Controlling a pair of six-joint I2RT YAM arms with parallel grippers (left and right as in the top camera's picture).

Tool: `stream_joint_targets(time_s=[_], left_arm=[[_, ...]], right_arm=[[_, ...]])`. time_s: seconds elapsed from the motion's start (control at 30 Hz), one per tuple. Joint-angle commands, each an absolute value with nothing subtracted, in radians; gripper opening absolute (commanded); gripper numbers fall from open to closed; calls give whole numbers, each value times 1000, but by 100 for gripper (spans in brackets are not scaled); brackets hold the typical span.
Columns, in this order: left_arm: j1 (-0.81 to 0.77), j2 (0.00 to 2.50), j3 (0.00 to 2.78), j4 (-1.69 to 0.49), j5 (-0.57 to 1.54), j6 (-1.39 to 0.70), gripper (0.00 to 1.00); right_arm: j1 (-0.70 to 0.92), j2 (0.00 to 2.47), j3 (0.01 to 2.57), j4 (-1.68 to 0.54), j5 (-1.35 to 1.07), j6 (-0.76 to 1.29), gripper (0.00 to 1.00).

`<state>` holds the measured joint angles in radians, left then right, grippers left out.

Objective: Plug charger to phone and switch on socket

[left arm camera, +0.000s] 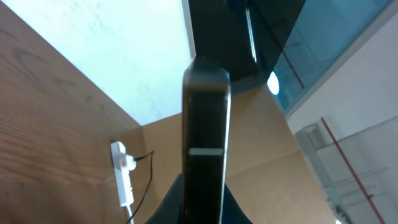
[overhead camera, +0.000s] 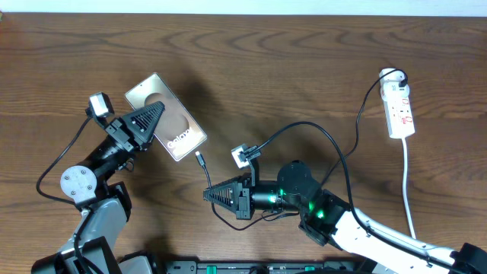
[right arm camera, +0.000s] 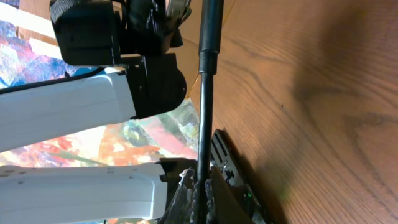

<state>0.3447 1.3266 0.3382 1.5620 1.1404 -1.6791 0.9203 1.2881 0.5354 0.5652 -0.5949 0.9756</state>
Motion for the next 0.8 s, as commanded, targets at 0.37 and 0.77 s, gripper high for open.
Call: stream_joint_targets(time_s=[0.37, 0.77], left_arm=[[342, 1319, 368, 1587, 1177, -1749, 7], [342, 1319, 368, 1587, 1197, -1749, 7]], right_arm=[[915, 1309, 538, 621, -691, 916, 1], [879, 1309, 533, 617, -733, 893, 1]])
